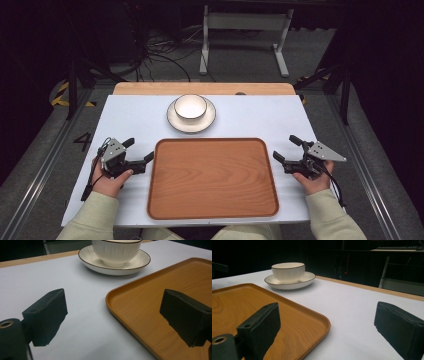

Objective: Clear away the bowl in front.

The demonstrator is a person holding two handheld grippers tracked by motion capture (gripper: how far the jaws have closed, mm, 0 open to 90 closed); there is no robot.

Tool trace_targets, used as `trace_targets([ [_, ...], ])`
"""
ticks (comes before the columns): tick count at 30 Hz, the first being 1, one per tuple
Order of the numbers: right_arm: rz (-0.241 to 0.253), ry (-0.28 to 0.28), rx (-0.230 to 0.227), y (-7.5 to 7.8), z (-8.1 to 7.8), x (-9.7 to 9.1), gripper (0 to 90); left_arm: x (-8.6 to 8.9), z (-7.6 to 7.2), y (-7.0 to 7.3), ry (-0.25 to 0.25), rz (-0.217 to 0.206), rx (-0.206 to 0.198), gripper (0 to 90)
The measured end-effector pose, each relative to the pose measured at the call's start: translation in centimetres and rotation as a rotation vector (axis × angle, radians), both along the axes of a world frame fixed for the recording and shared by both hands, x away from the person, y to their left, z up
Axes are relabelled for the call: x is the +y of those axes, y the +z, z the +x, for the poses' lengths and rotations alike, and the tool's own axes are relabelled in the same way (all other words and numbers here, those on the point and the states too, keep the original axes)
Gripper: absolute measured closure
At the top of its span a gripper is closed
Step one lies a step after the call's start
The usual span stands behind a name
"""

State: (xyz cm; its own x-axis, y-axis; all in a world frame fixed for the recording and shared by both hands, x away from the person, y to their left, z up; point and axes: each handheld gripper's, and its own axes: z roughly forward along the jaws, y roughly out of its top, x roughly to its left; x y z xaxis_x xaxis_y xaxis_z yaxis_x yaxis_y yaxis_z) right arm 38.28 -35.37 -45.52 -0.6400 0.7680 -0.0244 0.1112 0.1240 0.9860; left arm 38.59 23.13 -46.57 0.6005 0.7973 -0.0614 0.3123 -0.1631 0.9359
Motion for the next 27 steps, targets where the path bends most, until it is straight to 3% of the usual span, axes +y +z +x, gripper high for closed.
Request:
trace_targets([
  [8,0.001,-0.005,0.002,0.0,0.0,0.0,7.2,-0.1,0.0,0.2,0.000,0.000,0.002,8.6],
  [27,0.012,-0.010,0.014,0.0,0.1,-0.1,7.1,-0.6,-0.1,3.1,-0.022,-0.015,-0.018,8.3],
])
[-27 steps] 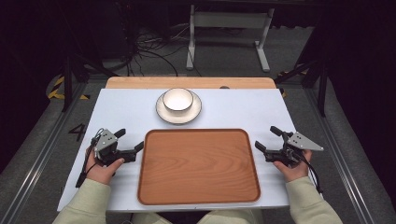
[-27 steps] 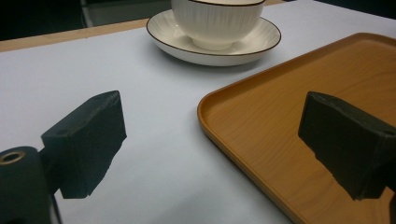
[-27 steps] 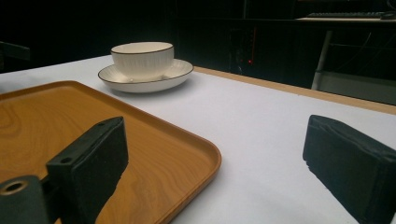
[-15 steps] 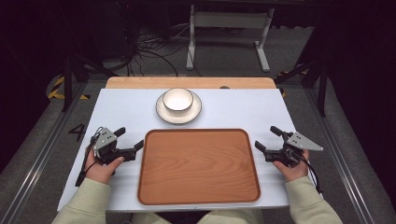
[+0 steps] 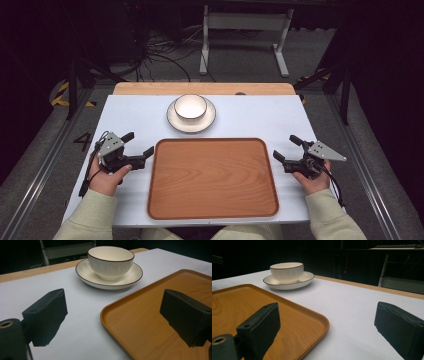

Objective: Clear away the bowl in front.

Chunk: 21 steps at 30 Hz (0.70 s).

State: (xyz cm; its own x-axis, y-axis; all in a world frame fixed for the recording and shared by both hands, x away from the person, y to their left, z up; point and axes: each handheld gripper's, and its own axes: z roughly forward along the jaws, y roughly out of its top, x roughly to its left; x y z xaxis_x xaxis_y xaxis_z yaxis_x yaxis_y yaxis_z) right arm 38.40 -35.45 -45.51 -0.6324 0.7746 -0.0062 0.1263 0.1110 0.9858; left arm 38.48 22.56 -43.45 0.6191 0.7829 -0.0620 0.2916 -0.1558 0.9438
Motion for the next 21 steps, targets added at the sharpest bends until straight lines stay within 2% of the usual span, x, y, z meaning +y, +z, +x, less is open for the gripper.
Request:
trace_targets([
  [8,0.007,-0.004,0.007,0.0,0.0,0.0,7.1,-0.8,0.7,1.0,0.007,0.014,-0.002,8.6],
  [15,0.007,-0.005,0.008,0.0,0.1,-0.1,6.1,-1.3,1.0,1.6,-0.011,0.017,-0.010,8.5],
  [21,0.002,-0.016,0.019,0.0,0.2,0.0,4.5,-1.6,1.4,2.1,-0.017,0.013,0.012,8.5],
])
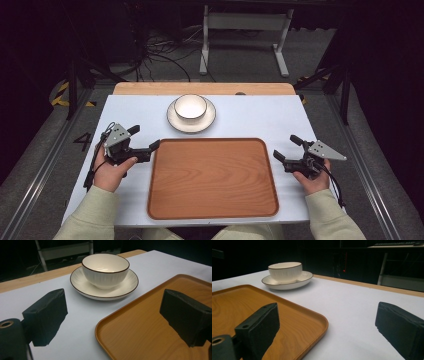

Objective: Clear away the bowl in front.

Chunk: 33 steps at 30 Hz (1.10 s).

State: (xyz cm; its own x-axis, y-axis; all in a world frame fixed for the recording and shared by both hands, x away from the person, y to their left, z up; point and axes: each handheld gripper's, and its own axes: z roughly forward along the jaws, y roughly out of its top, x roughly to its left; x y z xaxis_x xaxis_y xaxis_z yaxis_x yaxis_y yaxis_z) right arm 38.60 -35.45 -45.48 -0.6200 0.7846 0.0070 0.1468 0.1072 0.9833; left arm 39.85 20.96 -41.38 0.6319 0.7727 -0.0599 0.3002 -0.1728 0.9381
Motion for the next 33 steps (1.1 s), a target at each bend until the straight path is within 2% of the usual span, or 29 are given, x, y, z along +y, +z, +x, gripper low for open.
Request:
trace_targets([
  [2,-0.013,-0.013,0.020,0.0,0.2,0.1,4.4,-0.1,0.2,0.2,0.001,0.001,0.006,8.5],
  [7,-0.022,-0.017,0.022,0.1,0.2,0.2,4.4,-0.4,0.5,0.7,-0.014,0.007,0.013,8.5],
  [15,-0.018,-0.021,0.023,0.1,0.2,0.2,3.8,-1.2,1.3,1.4,-0.033,0.008,0.004,8.5],
  [18,-0.017,-0.022,0.024,0.1,0.2,0.2,3.6,-1.8,1.9,2.0,-0.038,0.012,-0.006,8.5],
  [26,-0.018,-0.024,0.022,0.1,0.2,0.2,3.3,-3.3,3.5,2.7,-0.064,0.044,0.000,8.6],
  [33,-0.020,-0.027,0.020,0.1,0.2,0.2,3.3,-3.7,5.0,2.8,-0.070,0.038,0.001,8.9],
])
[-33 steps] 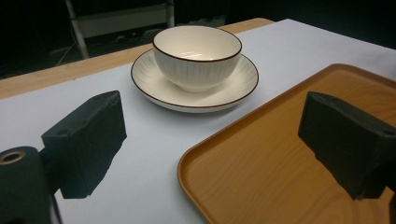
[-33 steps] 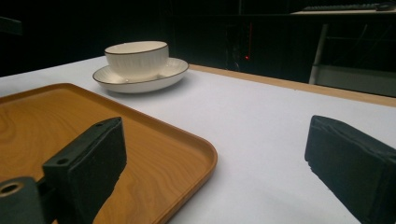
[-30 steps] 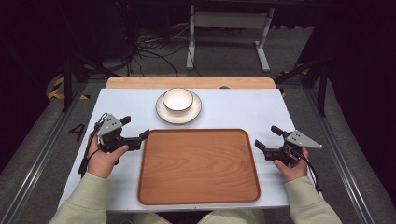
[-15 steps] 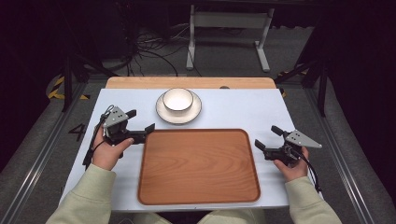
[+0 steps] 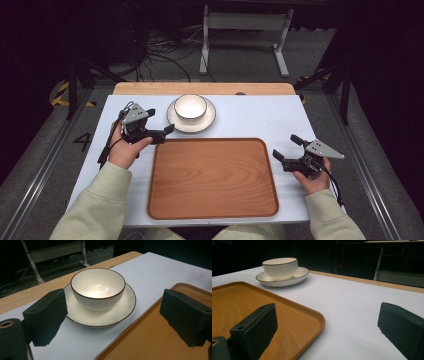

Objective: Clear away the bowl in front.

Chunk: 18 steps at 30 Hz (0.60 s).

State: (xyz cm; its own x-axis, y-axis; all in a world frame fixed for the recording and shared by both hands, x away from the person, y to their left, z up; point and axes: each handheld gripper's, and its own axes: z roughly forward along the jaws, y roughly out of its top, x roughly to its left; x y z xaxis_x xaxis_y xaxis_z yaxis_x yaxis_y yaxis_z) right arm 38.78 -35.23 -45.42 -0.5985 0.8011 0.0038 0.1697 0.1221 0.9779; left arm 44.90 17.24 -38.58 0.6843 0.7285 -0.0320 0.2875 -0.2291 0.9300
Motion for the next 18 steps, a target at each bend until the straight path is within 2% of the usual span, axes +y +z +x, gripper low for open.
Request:
trace_targets([
  [4,-0.001,-0.001,0.002,0.0,0.0,0.0,2.7,-0.4,0.8,0.1,-0.009,0.017,0.004,8.9],
  [12,-0.002,-0.005,-0.001,0.0,0.0,0.0,2.2,-1.5,2.1,0.6,-0.034,0.013,0.011,9.0],
  [18,-0.005,-0.006,-0.002,0.0,0.0,0.1,1.8,-1.9,3.1,1.0,-0.035,0.011,0.020,9.2],
])
